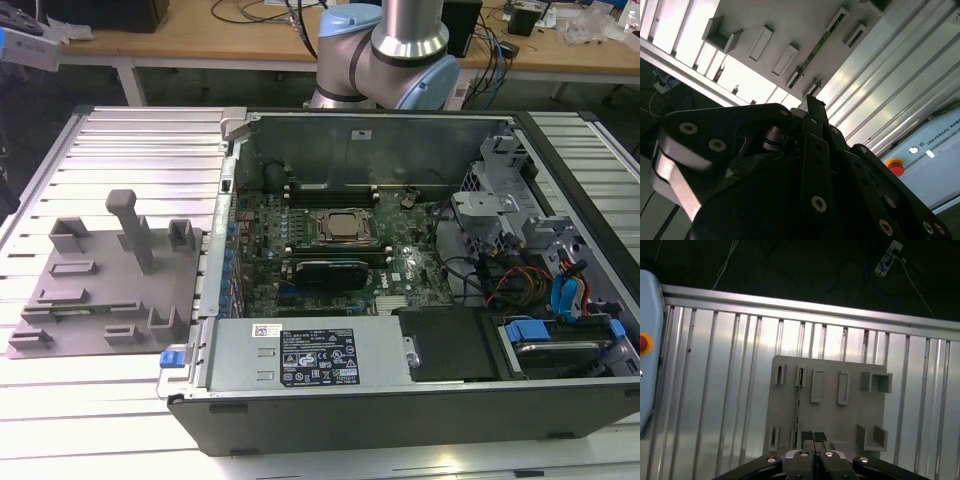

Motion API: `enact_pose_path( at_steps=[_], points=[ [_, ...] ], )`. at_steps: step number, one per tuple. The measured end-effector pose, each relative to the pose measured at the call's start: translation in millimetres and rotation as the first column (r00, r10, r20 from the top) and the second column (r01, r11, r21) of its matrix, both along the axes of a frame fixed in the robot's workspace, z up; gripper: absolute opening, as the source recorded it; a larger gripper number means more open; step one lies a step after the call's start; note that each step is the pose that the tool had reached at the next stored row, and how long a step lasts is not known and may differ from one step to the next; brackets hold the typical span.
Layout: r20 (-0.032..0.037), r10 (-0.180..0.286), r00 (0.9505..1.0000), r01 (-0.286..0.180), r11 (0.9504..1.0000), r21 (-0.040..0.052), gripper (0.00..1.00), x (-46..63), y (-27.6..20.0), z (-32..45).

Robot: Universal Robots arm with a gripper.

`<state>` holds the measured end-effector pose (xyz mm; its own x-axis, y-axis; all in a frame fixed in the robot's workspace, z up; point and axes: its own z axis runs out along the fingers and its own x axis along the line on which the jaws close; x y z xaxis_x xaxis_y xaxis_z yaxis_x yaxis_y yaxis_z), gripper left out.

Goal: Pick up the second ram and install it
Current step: 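Pick up the second ram and move it above second insertion slot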

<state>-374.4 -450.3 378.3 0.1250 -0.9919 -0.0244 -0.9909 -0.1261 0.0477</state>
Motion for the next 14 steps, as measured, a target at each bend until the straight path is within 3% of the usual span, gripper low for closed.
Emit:
enact_pose_path(
  at_steps=[6, 11, 12, 14],
  points=[
    [0.0000, 0.061, 0.9981, -0.061, 0.9981, 0.0000, 0.08, 0.0, 0.0, 0.0],
    [0.0000, 0.144, 0.9896, -0.144, 0.9896, 0.0000, 0.08, 0.0, 0.0, 0.0],
    [0.0000, 0.147, 0.9891, -0.147, 0.9891, 0.0000, 0.08, 0.0, 0.1, 0.0],
    [-0.0002, 0.106, 0.9944, -0.106, 0.9944, -0.0003, 0.08, 0.0, 0.2, -0.6]
  ],
)
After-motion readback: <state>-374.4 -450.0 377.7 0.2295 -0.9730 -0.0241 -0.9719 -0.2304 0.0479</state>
